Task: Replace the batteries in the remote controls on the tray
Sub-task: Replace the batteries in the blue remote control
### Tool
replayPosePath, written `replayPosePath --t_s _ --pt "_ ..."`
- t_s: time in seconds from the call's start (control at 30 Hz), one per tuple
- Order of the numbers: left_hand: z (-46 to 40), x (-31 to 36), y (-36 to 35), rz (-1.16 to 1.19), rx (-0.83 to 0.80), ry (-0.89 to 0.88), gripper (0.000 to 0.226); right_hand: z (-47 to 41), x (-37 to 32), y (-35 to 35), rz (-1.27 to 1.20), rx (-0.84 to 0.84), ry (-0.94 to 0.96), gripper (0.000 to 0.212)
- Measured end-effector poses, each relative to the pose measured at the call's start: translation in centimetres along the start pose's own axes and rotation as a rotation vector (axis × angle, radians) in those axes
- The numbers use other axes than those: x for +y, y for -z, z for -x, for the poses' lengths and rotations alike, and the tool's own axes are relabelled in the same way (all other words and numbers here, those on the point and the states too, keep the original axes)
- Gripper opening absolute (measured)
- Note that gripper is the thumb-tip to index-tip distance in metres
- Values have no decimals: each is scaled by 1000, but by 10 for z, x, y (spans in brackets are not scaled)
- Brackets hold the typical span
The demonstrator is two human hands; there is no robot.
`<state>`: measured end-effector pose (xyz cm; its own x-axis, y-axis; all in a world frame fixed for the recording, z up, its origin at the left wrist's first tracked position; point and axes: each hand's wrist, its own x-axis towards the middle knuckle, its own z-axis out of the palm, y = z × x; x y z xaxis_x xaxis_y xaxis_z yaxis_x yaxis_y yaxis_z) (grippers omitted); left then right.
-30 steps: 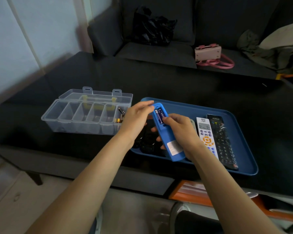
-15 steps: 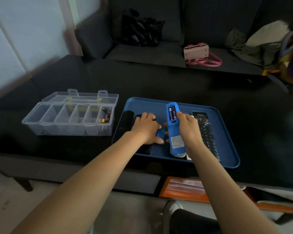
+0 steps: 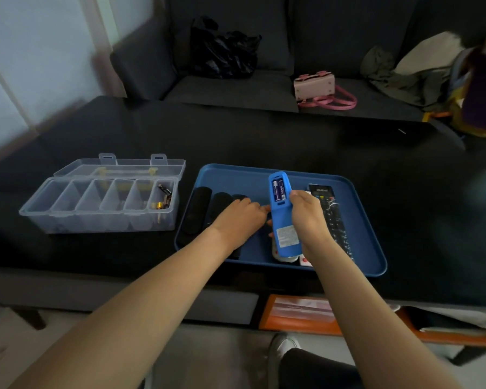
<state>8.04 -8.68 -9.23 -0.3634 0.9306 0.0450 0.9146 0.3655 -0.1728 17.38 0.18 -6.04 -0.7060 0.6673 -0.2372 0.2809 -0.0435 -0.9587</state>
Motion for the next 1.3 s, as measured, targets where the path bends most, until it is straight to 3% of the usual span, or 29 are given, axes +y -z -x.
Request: replayPosePath --t_s 0.1,0.3,0.5,0.67,0.73,0.9,1.17,1.3 --pt "-3 -4 2 166 75 109 23 1 -1 2 -83 -4 5 26" --pt "19 -17 18 896 653 517 11 5 -1 3 -149 -76 -52 23" --pt "47 -14 28 1514 670 683 18 13 -3 -14 -327 -237 -102 22" --pt "55 -17 29 1702 727 669 19 18 -6 -33 -382 -339 -109 20" --pt "55 -18 26 1693 755 689 20 18 -6 -37 -373 -354 -92 22" --pt "53 -19 22 1380 842 729 16 17 -6 -47 -360 -383 -76 21" --pt "56 -9 26 890 761 464 34 14 -7 -48 -420 -403 -17 26" --pt "58 -11 25 774 800 474 35 16 -5 -50 -409 -401 3 25"
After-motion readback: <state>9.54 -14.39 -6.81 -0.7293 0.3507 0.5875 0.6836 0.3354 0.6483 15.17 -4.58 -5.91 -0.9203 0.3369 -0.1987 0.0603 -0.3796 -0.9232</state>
